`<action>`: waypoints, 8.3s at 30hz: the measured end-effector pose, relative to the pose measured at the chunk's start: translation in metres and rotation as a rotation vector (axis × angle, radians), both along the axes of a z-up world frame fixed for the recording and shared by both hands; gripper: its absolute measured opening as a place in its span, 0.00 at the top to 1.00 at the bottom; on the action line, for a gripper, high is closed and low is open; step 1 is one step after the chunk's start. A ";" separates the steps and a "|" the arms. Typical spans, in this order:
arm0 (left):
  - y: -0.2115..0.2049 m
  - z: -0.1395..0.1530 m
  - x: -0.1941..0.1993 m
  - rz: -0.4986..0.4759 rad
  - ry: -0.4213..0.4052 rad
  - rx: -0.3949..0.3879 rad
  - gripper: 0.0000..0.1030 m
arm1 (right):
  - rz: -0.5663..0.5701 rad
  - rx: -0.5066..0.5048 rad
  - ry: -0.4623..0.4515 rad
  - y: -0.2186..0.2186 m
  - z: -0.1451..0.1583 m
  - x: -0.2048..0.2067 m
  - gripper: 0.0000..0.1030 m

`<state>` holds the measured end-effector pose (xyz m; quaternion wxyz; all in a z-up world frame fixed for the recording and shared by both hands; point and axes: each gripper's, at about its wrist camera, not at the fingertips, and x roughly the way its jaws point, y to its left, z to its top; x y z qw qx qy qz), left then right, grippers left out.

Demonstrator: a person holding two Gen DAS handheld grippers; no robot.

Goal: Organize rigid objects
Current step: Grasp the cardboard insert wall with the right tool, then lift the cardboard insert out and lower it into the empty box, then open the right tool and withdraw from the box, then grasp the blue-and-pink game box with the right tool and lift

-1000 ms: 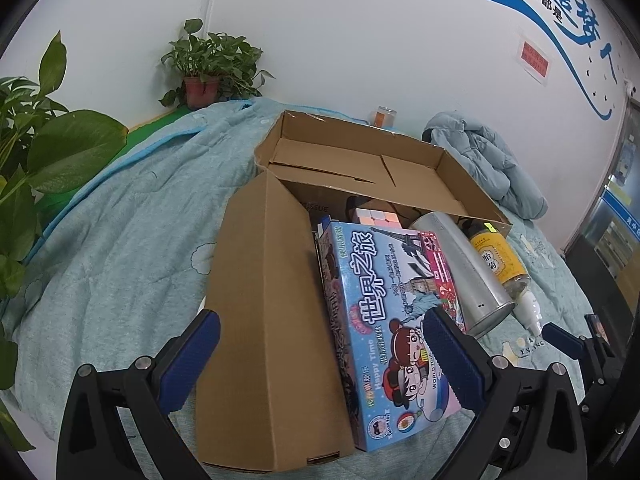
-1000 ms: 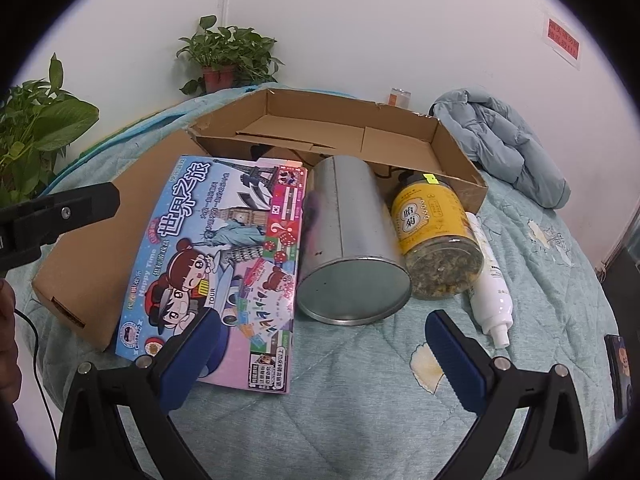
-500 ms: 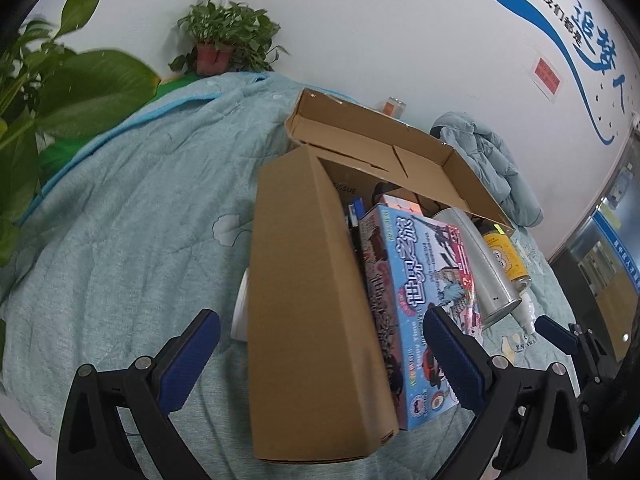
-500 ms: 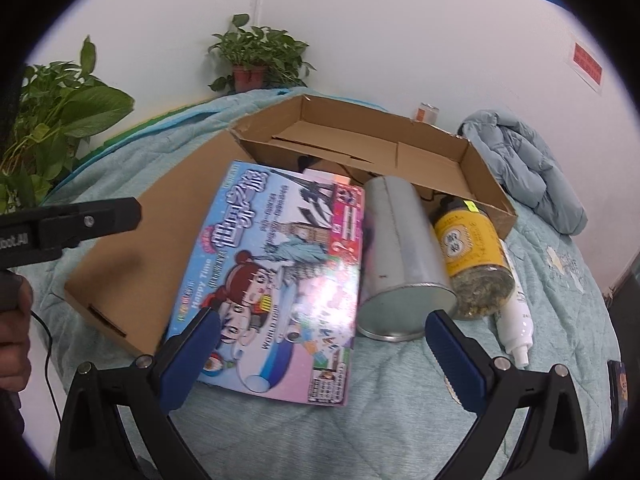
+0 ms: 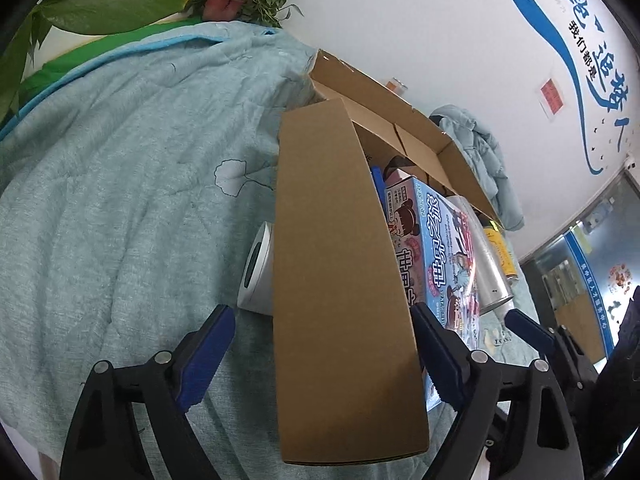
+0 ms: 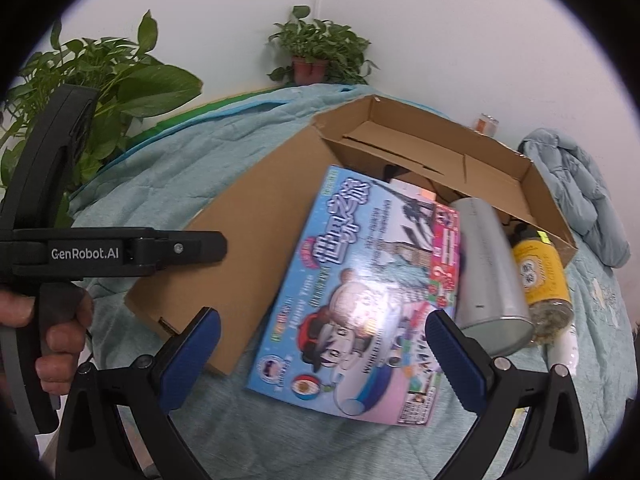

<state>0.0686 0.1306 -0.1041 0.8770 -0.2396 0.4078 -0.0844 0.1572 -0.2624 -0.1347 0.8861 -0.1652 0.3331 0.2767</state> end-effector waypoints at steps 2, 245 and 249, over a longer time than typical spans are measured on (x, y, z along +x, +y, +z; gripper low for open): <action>0.003 0.000 -0.001 -0.003 0.002 -0.014 0.19 | 0.022 0.001 0.010 0.006 0.000 -0.001 0.01; -0.169 -0.031 0.007 -0.239 0.035 0.139 0.19 | -0.074 0.240 0.226 -0.074 -0.021 0.047 0.01; -0.168 -0.015 0.005 -0.237 -0.023 0.167 0.19 | -0.070 0.258 0.184 -0.074 -0.011 0.047 0.01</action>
